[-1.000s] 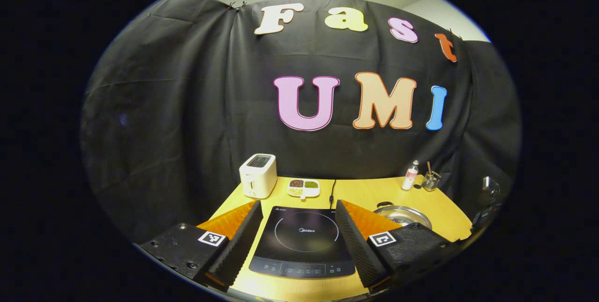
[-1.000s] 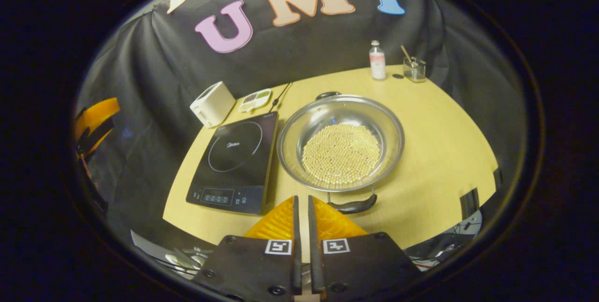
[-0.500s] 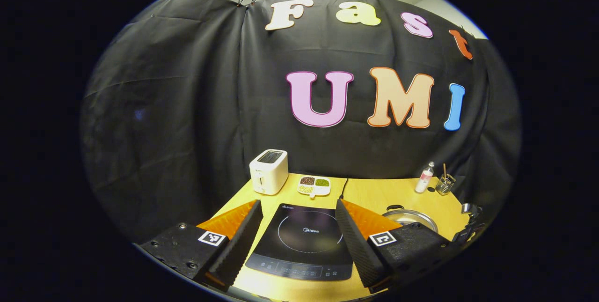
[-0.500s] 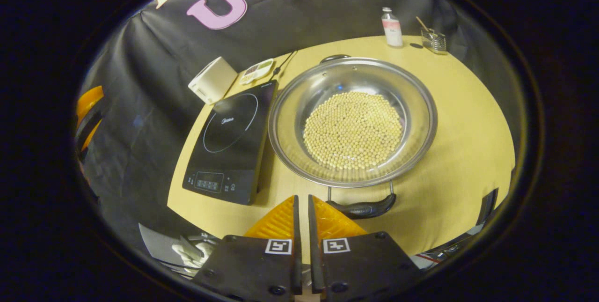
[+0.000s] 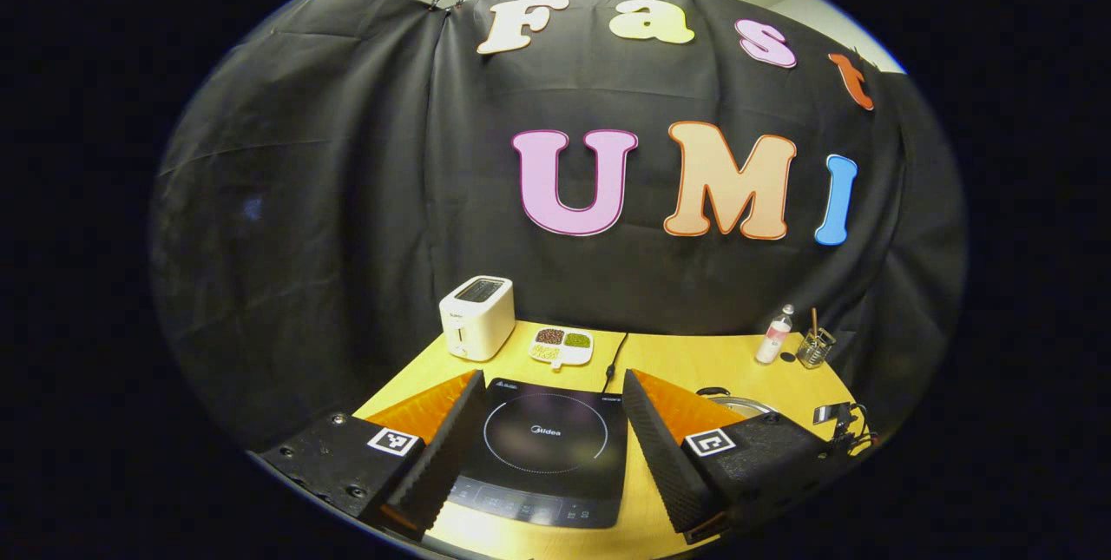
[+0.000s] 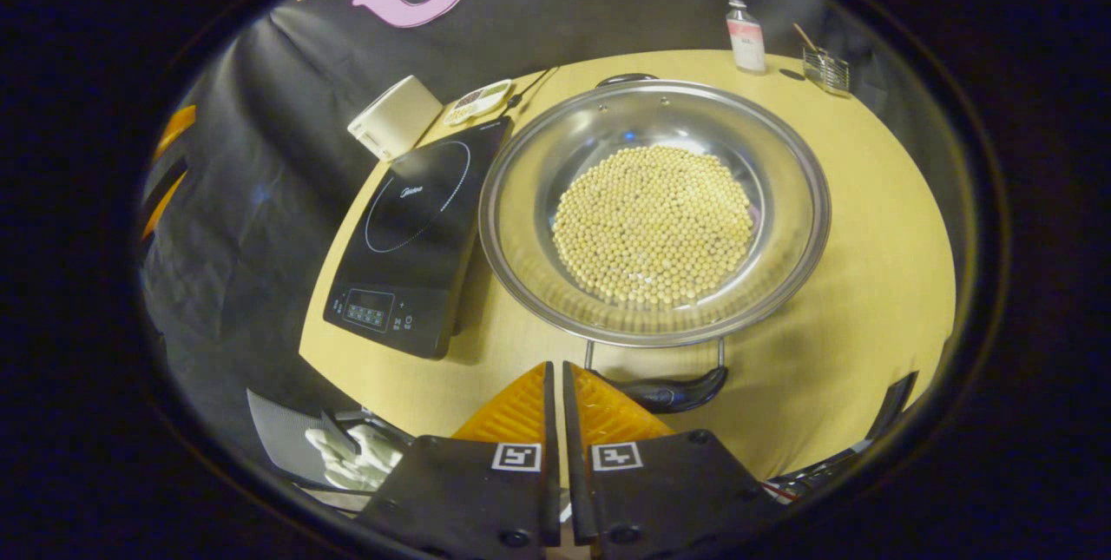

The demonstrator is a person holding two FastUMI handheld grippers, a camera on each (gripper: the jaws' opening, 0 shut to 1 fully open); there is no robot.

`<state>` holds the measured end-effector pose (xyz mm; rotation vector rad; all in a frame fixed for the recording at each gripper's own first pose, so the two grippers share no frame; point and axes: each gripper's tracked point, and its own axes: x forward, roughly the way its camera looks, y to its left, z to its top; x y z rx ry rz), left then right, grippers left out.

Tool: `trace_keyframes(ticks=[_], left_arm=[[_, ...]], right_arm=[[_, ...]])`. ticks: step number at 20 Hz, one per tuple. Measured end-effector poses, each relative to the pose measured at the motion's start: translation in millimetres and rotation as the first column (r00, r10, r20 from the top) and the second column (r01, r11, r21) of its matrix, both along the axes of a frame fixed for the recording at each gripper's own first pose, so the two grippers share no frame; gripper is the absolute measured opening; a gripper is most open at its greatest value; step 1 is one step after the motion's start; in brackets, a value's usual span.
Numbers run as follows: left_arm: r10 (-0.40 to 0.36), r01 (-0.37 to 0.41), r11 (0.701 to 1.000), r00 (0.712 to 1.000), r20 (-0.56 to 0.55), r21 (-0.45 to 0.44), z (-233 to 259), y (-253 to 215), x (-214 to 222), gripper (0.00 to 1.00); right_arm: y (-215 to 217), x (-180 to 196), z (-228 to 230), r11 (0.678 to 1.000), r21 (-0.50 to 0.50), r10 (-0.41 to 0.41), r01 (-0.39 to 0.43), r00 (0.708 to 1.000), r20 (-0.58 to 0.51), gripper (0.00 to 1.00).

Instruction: First push the handle of the pot to place it horizontally, then grasp the pot with both hands and set it on the induction cooktop.

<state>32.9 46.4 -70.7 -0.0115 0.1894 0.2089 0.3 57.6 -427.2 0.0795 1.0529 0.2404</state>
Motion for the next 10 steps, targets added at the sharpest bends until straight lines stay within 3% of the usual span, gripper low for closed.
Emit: trace_keyframes(ticks=[4,10], left_arm=[[-0.009,0.009,1.000,1.000,-0.011,-0.025,-8,-11,4,0.92],[0.003,-0.004,1.000,0.999,-0.032,-0.030,-17,-20,6,0.96]], right_arm=[[-19,2,0,0.999,-0.038,0.020,-0.020,1.000,0.007,0.07],[-66,14,3,0.992,-0.122,-0.004,0.007,1.000,0.025,0.07]])
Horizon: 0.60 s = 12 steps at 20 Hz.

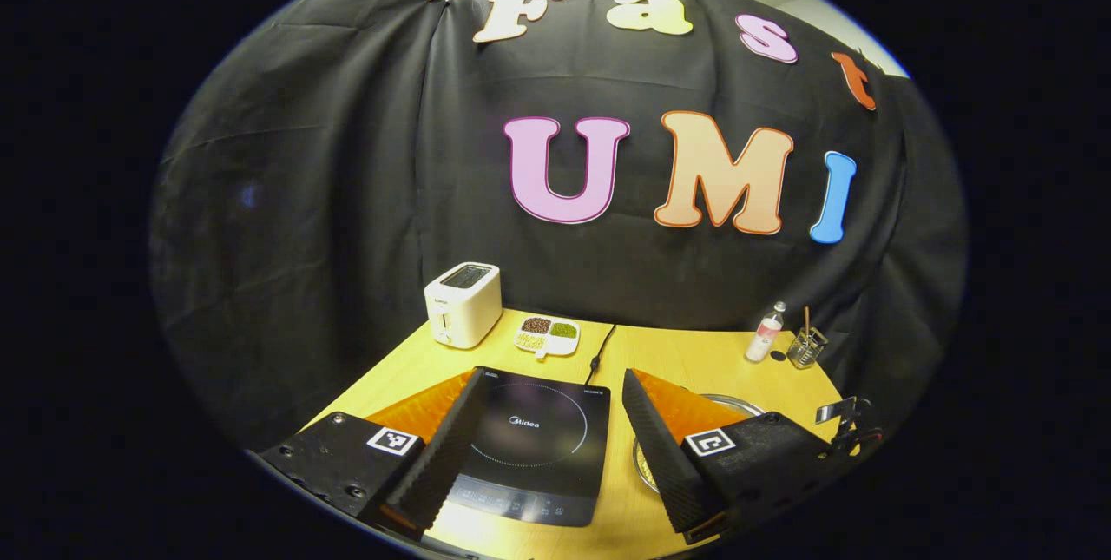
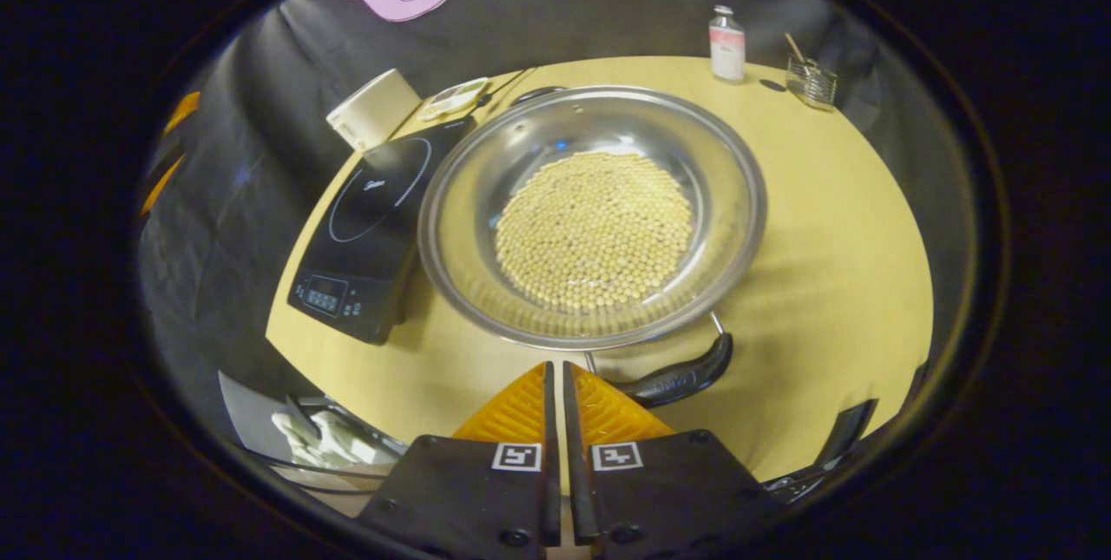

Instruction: First push the handle of the pot to place it horizontally, then grasp the pot with both hands and set it on the induction cooktop.

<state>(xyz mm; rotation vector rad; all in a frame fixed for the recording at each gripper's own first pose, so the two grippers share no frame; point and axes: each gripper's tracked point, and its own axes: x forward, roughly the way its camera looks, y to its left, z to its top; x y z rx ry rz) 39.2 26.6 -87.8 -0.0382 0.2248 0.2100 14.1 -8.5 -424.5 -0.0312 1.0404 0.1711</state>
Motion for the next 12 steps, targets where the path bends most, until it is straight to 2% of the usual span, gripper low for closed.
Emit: trace_keyframes(ticks=[5,6,8,9,10,11,12], left_arm=[[0.014,-0.014,1.000,1.000,-0.019,-0.003,-7,-6,3,0.96],[0.016,-0.016,1.000,1.000,-0.019,-0.005,-7,-8,4,0.96],[0.022,-0.022,1.000,1.000,-0.021,-0.005,-7,-12,5,0.96],[0.025,-0.025,1.000,0.999,-0.022,-0.004,-8,-14,6,0.93],[0.029,-0.029,1.000,0.999,-0.023,-0.002,-8,-16,6,0.96],[0.032,-0.032,0.999,0.999,-0.024,-0.001,-9,-17,5,0.93],[0.037,-0.037,0.999,0.999,-0.026,0.001,-9,-18,6,0.96]], right_arm=[[-43,20,9,0.998,-0.036,-0.049,0.050,0.999,0.020,0.07],[-51,22,11,0.997,-0.042,-0.057,0.058,0.998,0.026,0.00],[-65,29,12,0.996,-0.052,-0.069,0.071,0.997,0.034,0.00],[-71,33,13,0.996,-0.055,-0.075,0.076,0.997,0.036,0.00],[-75,35,13,0.995,-0.056,-0.079,0.081,0.996,0.038,0.00],[-80,40,15,0.995,-0.056,-0.082,0.084,0.996,0.040,0.00],[-84,44,15,0.994,-0.057,-0.087,0.089,0.995,0.044,0.00]])
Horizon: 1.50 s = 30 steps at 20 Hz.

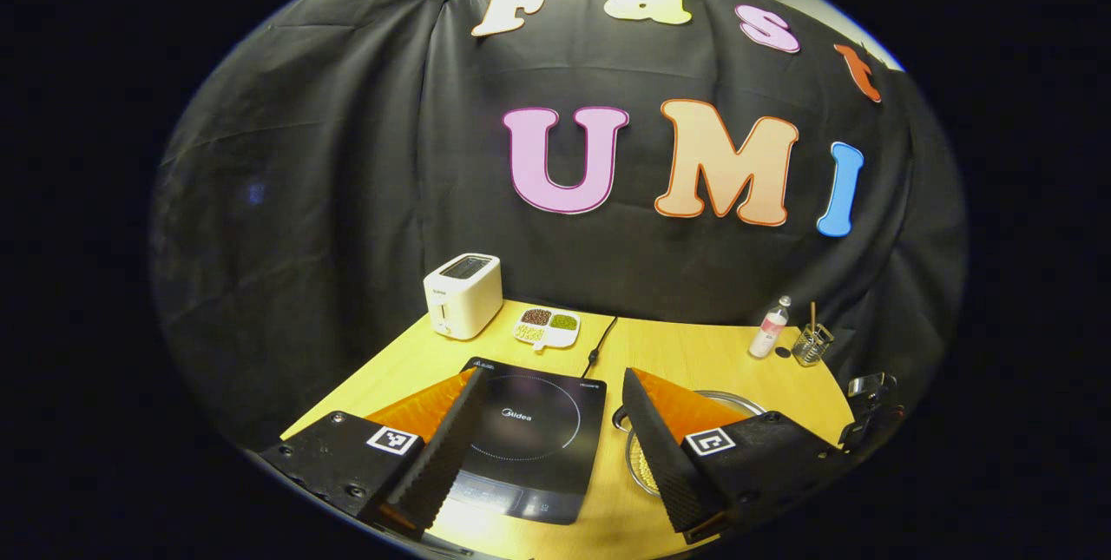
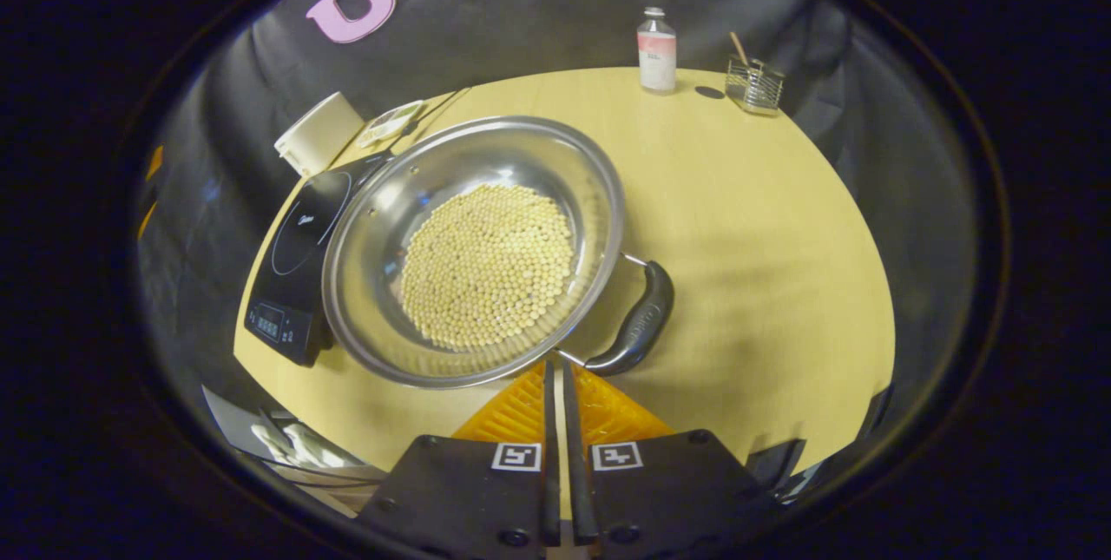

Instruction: First push the handle of the pot to place it horizontally, then grasp the pot with both hands and set it on the induction cooktop.

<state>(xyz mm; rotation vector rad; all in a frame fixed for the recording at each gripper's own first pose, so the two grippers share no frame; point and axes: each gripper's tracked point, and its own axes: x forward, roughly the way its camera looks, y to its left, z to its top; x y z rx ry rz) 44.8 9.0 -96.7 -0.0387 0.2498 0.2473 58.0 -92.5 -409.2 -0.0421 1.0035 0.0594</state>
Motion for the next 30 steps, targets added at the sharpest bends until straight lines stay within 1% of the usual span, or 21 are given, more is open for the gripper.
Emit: trace_keyframes(ticks=[1,3,4,7,8,9,10,13,14,15,16,18,19,20,21,22,23,24,25,26,30], left_arm=[[0.005,-0.005,1.000,1.000,-0.003,0.001,-1,-1,0,0.93],[0.014,-0.014,1.000,1.000,-0.005,0.001,-2,-3,-1,0.93],[0.019,-0.019,1.000,1.000,-0.007,-0.001,-3,-5,-1,0.96],[0.035,-0.035,0.999,0.999,-0.010,-0.002,-5,-9,-3,0.96],[0.042,-0.042,0.999,0.999,-0.009,0.001,-5,-9,-4,0.92],[0.048,-0.048,0.999,0.999,-0.010,0.003,-7,-9,-4,0.92],[0.054,-0.054,0.999,0.998,-0.013,0.003,-8,-9,-5,0.96],[0.071,-0.071,0.997,0.997,-0.027,-0.003,-13,-7,-7,0.96],[0.078,-0.078,0.997,0.996,-0.034,-0.006,-15,-7,-7,0.92],[0.083,-0.083,0.996,0.996,-0.036,-0.010,-16,-6,-8,0.92],[0.087,-0.087,0.996,0.996,-0.036,-0.013,-16,-5,-7,0.96],[0.093,-0.094,0.995,0.995,-0.037,-0.014,-16,-4,-7,0.96],[0.097,-0.097,0.995,0.995,-0.036,-0.014,-17,-3,-6,0.96],[0.103,-0.103,0.995,0.994,-0.039,-0.014,-17,-2,-6,0.96],[0.107,-0.108,0.994,0.993,-0.044,-0.014,-19,-1,-6,0.92],[0.110,-0.111,0.994,0.993,-0.047,-0.017,-20,0,-5,0.96],[0.111,-0.112,0.993,0.993,-0.048,-0.020,-21,0,-4,0.96],[0.112,-0.114,0.993,0.992,-0.053,-0.024,-22,1,-3,0.93],[0.113,-0.114,0.993,0.992,-0.057,-0.028,-26,1,-2,0.93],[0.112,-0.114,0.993,0.992,-0.064,-0.032,-29,1,-1,0.96],[0.104,-0.109,0.993,0.989,-0.106,-0.044,-49,2,5,0.96]], right_arm=[[-4,3,1,1.000,-0.003,-0.003,0.003,1.000,0.005,0.00],[-10,14,2,1.000,-0.012,-0.003,0.004,1.000,0.012,0.00],[-12,19,2,1.000,-0.015,-0.004,0.004,1.000,0.016,0.00],[-19,28,5,1.000,-0.013,-0.003,0.003,1.000,0.024,0.00],[-22,31,5,1.000,-0.013,-0.002,0.002,1.000,0.027,0.00],[-25,37,7,1.000,-0.012,-0.003,0.003,0.999,0.033,0.07],[-27,42,8,1.000,-0.012,-0.005,0.005,0.999,0.038,0.07],[-33,60,11,1.000,-0.009,-0.015,0.016,0.998,0.055,0.07],[-35,66,11,1.000,-0.008,-0.019,0.019,0.998,0.059,0.00],[-36,72,12,1.000,-0.004,-0.024,0.025,0.998,0.064,0.07],[-37,77,12,1.000,0.001,-0.031,0.031,0.997,0.067,0.07],[-40,85,13,0.999,0.002,-0.035,0.035,0.997,0.070,0.07],[-41,89,14,0.999,-0.005,-0.034,0.034,0.997,0.073,0.00],[-42,91,13,0.999,-0.010,-0.029,0.030,0.997,0.072,0.07],[-43,91,13,1.000,-0.013,-0.026,0.027,0.997,0.068,0.08],[-45,89,11,1.000,-0.017,-0.023,0.024,0.998,0.062,0.08],[-46,88,10,0.999,-0.027,-0.017,0.019,0.998,0.059,0.08],[-49,87,8,0.999,-0.039,-0.010,0.012,0.998,0.056,0.08],[-50,87,8,0.999,-0.048,-0.005,0.008,0.998,0.055,0.08],[-51,85,7,0.999,-0.050,-0.004,0.007,0.999,0.053,0.08],[-54,78,13,0.999,-0.043,0.006,-0.004,0.999,0.048,0.08]])
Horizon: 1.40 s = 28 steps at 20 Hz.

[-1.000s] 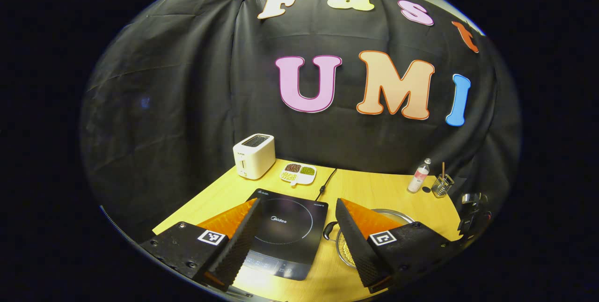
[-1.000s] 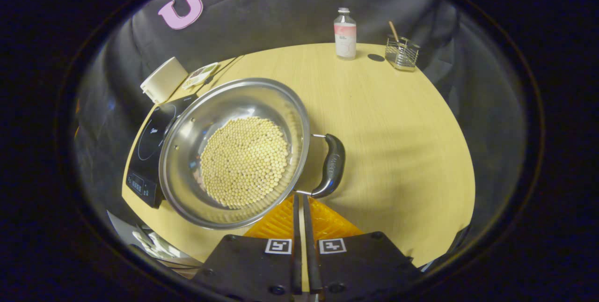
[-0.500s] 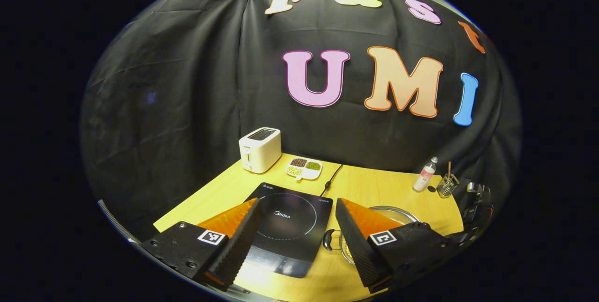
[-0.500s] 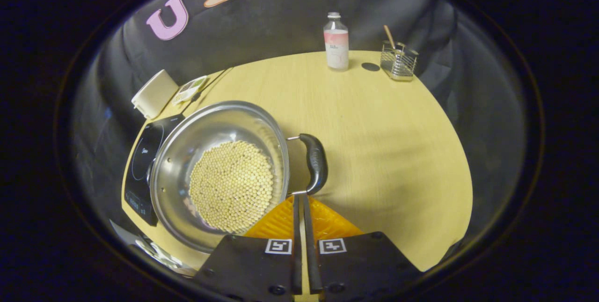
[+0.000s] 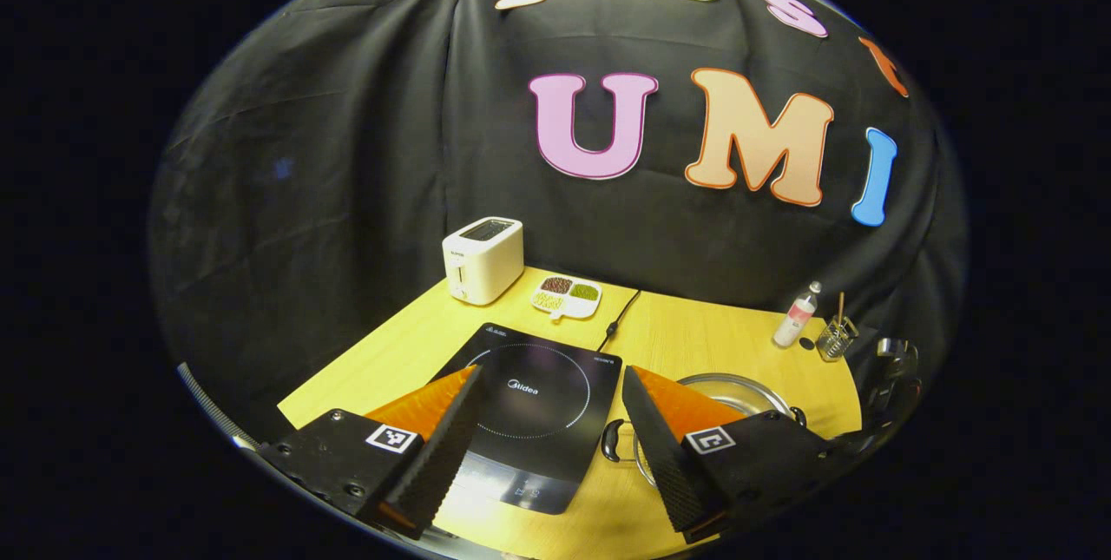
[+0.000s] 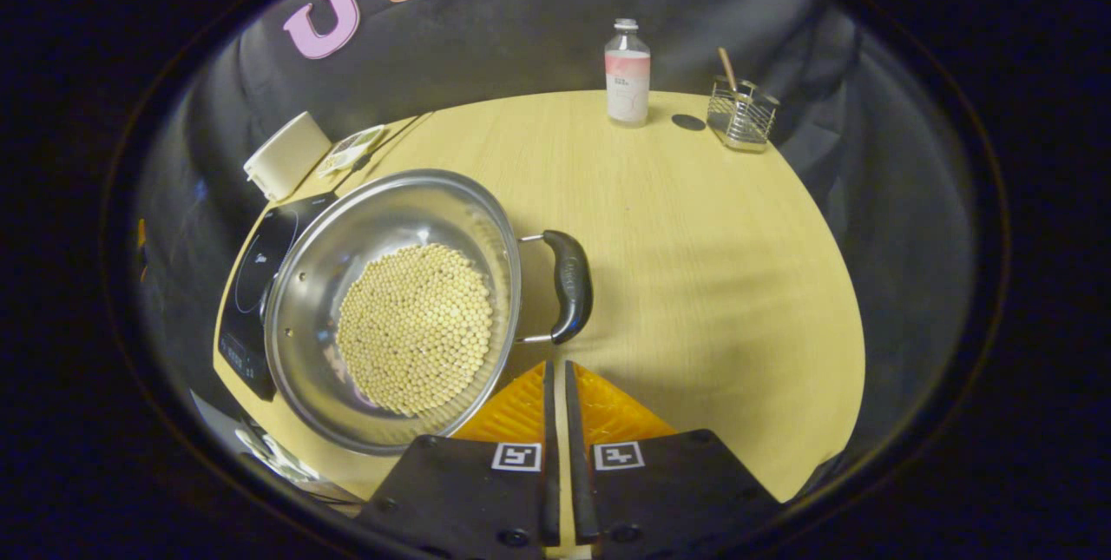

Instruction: First push the handle of the pot to place it horizontally, then grasp the pot with both hands and set it on the induction cooktop.

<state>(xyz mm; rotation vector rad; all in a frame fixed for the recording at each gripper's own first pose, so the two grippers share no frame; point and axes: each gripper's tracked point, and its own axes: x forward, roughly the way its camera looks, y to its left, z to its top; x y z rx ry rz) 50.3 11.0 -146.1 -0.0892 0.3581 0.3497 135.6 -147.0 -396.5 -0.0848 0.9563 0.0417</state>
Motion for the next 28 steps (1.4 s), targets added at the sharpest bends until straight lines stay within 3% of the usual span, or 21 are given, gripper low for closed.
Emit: trace_keyframes(ticks=[2,3,5,6,7,8,10,12,16,17,18,19,20,23,24,25,26,27,28], left_arm=[[-0.007,0.007,1.000,0.999,-0.035,-0.014,-15,0,2,0.96],[-0.017,0.015,0.999,0.998,-0.055,-0.029,-25,-2,3,0.96],[-0.038,0.032,0.997,0.995,-0.095,-0.067,-44,-7,5,0.97],[-0.052,0.042,0.995,0.992,-0.115,-0.091,-53,-10,6,0.97],[-0.061,0.047,0.993,0.989,-0.132,-0.112,-62,-14,8,0.97],[-0.069,0.049,0.990,0.987,-0.146,-0.133,-70,-17,9,0.96],[-0.081,0.053,0.984,0.982,-0.168,-0.169,-83,-22,14,0.96],[-0.098,0.058,0.977,0.977,-0.191,-0.204,-95,-29,18,0.96],[-0.140,0.075,0.963,0.959,-0.245,-0.257,-115,-39,25,0.96],[-0.154,0.083,0.959,0.955,-0.254,-0.271,-119,-42,29,0.96],[-0.165,0.088,0.954,0.951,-0.260,-0.286,-122,-44,33,0.96],[-0.177,0.092,0.950,0.946,-0.270,-0.300,-127,-46,35,0.96],[-0.191,0.099,0.945,0.941,-0.279,-0.313,-131,-48,39,0.96],[-0.235,0.125,0.926,0.929,-0.284,-0.357,-143,-56,53,0.96],[-0.247,0.132,0.921,0.925,-0.287,-0.366,-146,-59,58,0.96],[-0.258,0.138,0.916,0.922,-0.289,-0.377,-151,-60,62,0.96],[-0.259,0.135,0.912,0.922,-0.288,-0.388,-155,-60,67,0.96],[-0.259,0.129,0.906,0.922,-0.289,-0.403,-160,-60,70,0.96],[-0.264,0.125,0.900,0.918,-0.295,-0.417,-164,-61,72,0.95]], right_arm=[[-2,-7,8,0.999,0.032,-0.011,0.012,1.000,-0.016,0.08],[-3,-9,11,0.999,0.044,-0.018,0.019,1.000,-0.016,0.18],[-4,-8,17,0.996,0.082,-0.034,0.035,0.999,-0.024,0.15],[-6,-10,22,0.994,0.094,-0.048,0.050,0.999,-0.024,0.28],[-10,-9,26,0.992,0.106,-0.064,0.066,0.998,-0.022,0.21],[-13,-9,31,0.990,0.117,-0.080,0.082,0.997,-0.022,0.31],[-21,-4,38,0.985,0.132,-0.105,0.107,0.994,-0.016,0.37],[-24,0,46,0.981,0.152,-0.120,0.121,0.993,-0.013,0.37],[-24,25,58,0.974,0.196,-0.116,0.112,0.993,0.013,1.00],[-22,33,61,0.972,0.206,-0.116,0.110,0.993,0.014,0.93],[-17,38,63,0.969,0.223,-0.110,0.105,0.994,0.011,0.92],[-13,44,64,0.966,0.241,-0.103,0.098,0.995,0.008,0.92],[-9,49,63,0.962,0.256,-0.094,0.089,0.996,0.004,1.00],[5,62,52,0.954,0.291,-0.066,0.071,0.997,-0.029,1.00],[8,62,47,0.953,0.296,-0.059,0.070,0.997,-0.045,0.92],[11,64,40,0.951,0.300,-0.052,0.067,0.997,-0.059,0.92],[14,66,36,0.951,0.301,-0.045,0.064,0.997,-0.070,1.00],[15,68,32,0.951,0.302,-0.040,0.063,0.996,-0.082,0.92],[16,67,27,0.951,0.301,-0.036,0.063,0.995,-0.095,1.00]])
